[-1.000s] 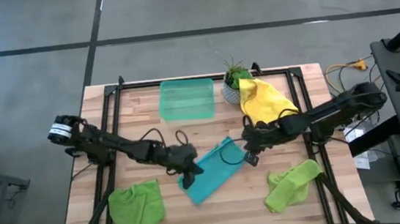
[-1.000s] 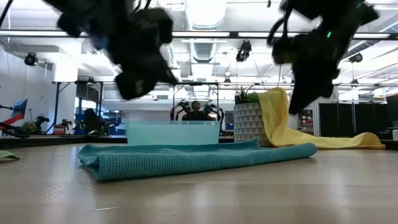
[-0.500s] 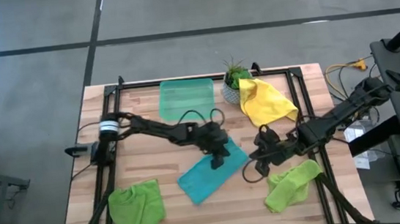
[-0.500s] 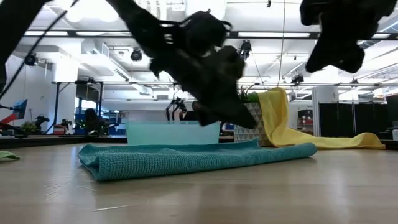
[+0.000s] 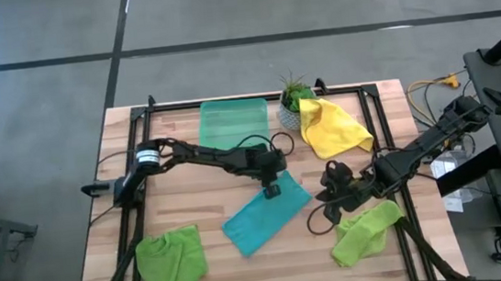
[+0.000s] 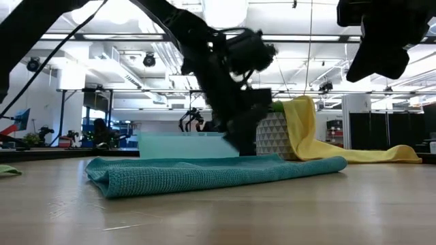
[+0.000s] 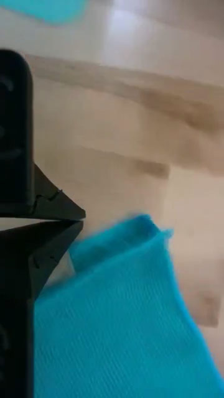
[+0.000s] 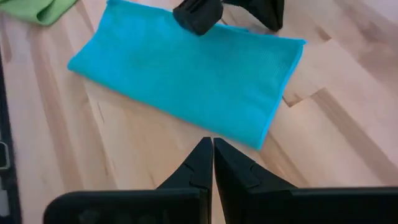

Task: Fold microfiber towels
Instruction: Fold the blue microfiber towel

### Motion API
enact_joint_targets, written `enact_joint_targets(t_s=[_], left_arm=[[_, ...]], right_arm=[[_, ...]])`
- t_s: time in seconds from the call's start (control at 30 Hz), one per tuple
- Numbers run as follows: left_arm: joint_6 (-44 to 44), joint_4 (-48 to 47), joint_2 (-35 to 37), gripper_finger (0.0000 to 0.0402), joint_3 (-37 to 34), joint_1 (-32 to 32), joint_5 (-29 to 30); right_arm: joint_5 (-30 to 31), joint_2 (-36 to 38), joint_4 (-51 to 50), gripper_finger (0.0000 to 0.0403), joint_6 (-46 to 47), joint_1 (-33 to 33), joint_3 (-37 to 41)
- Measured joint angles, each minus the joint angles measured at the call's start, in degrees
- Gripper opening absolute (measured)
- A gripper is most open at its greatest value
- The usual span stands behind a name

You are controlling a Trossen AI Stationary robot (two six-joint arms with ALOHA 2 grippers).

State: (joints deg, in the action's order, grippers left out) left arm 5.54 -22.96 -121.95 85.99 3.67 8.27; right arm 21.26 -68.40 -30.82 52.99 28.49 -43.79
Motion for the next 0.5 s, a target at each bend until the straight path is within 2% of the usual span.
enact_joint_targets(t_s=[0.07,0.17,0.23,0.3,0.4,0.5], left_arm=[[-0.01,-4.68,0.52,0.0,-0.1,0.36,2.21],[-0.36,-4.84,2.22,0.0,-0.67,0.41,2.78],[-1.54,-1.53,4.2,0.0,-1.14,0.37,2.5],[-4.6,3.58,6.32,0.0,-1.51,0.23,-2.12],[-11.67,9.23,5.75,0.0,-1.22,-0.2,-13.22],[-12.19,6.85,1.56,0.0,-0.08,-0.58,-15.48]], right_arm=[[0.03,0.0,-0.98,0.0009,-0.97,-0.02,0.0],[0.5,0.02,-2.12,0.0009,-1.5,-0.02,0.0],[1.11,0.02,-2.61,0.0009,-1.6,0.0,0.0],[1.36,0.07,-2.9,0.0009,-1.59,-0.02,0.0],[2.01,0.07,-2.87,0.0009,-1.59,0.0,0.0],[2.64,0.1,-2.9,0.0009,-1.16,0.0,0.02]])
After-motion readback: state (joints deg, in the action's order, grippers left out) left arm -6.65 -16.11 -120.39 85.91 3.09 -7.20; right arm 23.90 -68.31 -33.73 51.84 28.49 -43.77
